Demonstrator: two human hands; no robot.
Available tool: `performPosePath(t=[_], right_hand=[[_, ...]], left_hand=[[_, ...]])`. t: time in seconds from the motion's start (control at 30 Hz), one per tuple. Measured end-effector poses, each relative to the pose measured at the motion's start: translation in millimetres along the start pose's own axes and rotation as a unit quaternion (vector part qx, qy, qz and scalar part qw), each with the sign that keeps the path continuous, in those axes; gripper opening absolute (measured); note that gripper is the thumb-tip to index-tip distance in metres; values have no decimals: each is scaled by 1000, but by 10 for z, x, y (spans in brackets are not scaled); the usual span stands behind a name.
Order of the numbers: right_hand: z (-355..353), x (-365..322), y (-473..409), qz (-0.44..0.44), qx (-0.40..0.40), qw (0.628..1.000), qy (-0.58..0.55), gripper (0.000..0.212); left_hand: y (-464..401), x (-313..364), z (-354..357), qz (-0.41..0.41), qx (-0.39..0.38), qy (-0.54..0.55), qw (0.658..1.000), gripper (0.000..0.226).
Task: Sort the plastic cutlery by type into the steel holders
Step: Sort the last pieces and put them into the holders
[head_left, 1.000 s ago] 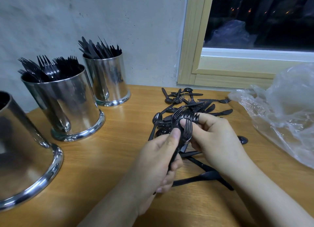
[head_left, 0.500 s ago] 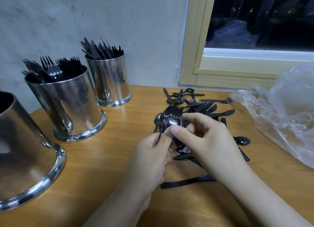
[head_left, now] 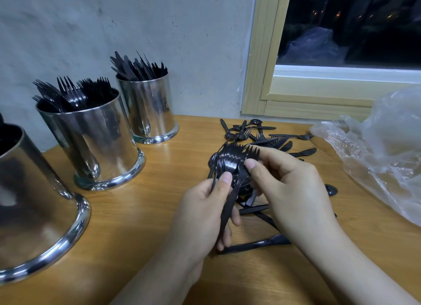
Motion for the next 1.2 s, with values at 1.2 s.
performPosePath(t=[1.2], right_hand=[[66,-146,-53,-7,-146,989,-35,30]], left_hand=[[208,92,142,-123,-245,71,959,74]])
Point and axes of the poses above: each hand's wrist, its own y-axis away from the middle knuckle, its own z-axis out of the palm, x = y × z, the point moved 7 cm from there along -y, towards the middle knuckle, and after that the axes turned 2 degrees about y, right-handed, at the moved point
